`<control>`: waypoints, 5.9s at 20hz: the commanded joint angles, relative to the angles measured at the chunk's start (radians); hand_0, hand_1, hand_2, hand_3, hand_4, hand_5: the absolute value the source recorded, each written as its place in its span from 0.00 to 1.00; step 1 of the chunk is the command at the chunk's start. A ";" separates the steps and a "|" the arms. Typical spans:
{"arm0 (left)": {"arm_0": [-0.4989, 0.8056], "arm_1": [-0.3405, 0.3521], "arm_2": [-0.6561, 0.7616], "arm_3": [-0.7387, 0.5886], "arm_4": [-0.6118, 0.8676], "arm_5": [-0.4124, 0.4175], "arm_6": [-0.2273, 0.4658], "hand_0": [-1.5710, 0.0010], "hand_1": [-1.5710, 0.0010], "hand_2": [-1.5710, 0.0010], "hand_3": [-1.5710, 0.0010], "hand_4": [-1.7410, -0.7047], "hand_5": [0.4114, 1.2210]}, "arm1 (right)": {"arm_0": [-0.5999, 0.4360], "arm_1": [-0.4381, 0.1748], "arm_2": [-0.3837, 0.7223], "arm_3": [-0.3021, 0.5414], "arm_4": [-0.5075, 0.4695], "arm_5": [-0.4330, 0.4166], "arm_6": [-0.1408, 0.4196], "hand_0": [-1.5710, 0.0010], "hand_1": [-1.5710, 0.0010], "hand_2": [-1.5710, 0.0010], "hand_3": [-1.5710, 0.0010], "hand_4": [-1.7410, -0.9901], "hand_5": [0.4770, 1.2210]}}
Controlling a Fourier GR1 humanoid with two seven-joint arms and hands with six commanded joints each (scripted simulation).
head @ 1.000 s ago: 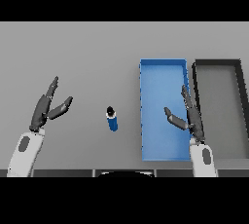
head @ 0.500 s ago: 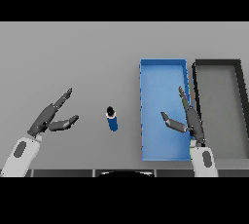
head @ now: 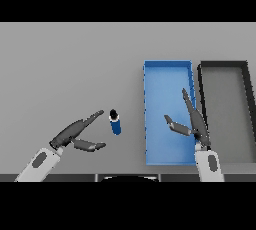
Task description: Pick up the blue pipe and place it into the blue bin.
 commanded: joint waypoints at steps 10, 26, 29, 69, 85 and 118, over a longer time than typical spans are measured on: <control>-0.099 -0.221 -0.055 0.189 -0.068 0.054 -0.036 1.00 1.00 1.00 1.00 0.59 0.10 | 0.005 0.009 -0.016 0.012 -0.017 -0.004 -0.009 1.00 1.00 1.00 1.00 0.71 0.10; -0.145 -0.437 -0.039 0.368 -0.007 0.072 -0.144 0.47 0.38 0.32 0.35 0.23 0.72 | 0.017 0.002 -0.013 0.010 -0.006 -0.004 -0.007 1.00 1.00 1.00 1.00 0.74 0.11; -0.131 -0.433 -0.062 0.346 -0.011 0.073 -0.153 0.24 0.19 0.17 0.20 0.12 0.86 | 0.022 0.010 -0.006 0.001 0.008 -0.016 -0.004 1.00 1.00 1.00 1.00 0.75 0.11; -0.168 -0.541 -0.019 0.139 -0.136 -0.017 -0.099 0.00 0.00 0.00 0.00 0.26 1.00 | 0.227 -0.034 0.073 -0.430 -0.103 0.050 0.073 1.00 1.00 1.00 1.00 0.74 0.10; -0.178 -0.582 0.022 0.152 -0.167 -0.083 -0.092 0.00 0.00 0.00 0.00 0.26 1.00 | -0.208 -0.045 0.260 -0.402 -0.176 0.230 0.386 1.00 1.00 1.00 1.00 0.73 0.05; -0.171 -0.608 0.075 0.171 -0.254 -0.210 -0.113 0.69 0.71 0.72 0.78 0.54 0.91 | -0.357 0.190 0.279 -0.282 -0.169 0.267 0.446 0.00 0.00 0.00 0.00 0.32 0.99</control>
